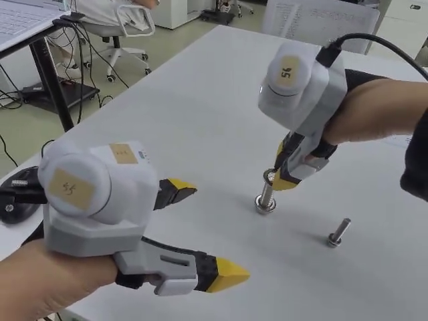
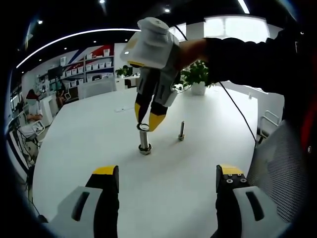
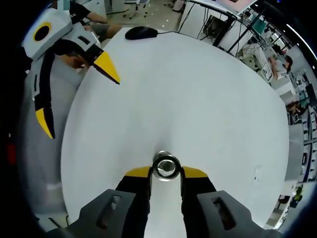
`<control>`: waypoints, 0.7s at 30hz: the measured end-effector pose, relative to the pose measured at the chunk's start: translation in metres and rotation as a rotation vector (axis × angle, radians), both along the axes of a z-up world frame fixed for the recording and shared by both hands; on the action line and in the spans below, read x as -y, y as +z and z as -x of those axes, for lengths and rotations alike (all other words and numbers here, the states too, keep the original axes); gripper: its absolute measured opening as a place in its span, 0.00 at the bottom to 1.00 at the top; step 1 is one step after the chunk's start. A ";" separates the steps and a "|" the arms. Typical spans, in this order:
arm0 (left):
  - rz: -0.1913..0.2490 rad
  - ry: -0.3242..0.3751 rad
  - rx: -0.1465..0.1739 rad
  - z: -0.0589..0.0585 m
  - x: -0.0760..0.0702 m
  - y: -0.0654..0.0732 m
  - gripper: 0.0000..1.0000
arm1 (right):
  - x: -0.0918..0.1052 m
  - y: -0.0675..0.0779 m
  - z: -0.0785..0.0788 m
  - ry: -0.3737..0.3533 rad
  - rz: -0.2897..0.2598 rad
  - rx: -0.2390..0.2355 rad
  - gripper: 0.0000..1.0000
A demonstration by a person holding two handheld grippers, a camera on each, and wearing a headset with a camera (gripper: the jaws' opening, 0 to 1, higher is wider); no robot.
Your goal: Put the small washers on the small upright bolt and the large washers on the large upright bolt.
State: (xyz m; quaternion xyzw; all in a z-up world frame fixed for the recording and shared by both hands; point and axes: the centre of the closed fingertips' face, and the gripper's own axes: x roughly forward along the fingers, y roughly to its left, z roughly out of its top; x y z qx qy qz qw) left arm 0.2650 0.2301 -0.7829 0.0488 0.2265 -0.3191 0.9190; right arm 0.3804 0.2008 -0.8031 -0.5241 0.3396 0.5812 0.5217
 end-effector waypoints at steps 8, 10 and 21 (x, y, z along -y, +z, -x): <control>0.000 0.004 -0.001 0.000 -0.001 0.000 0.80 | 0.000 -0.005 -0.002 0.003 0.015 -0.009 0.24; 0.000 0.004 -0.001 0.000 -0.001 0.000 0.80 | 0.001 -0.006 -0.003 0.004 0.017 -0.009 0.24; 0.002 0.008 -0.001 0.000 -0.002 0.000 0.80 | -0.001 -0.015 -0.004 0.009 0.031 -0.022 0.24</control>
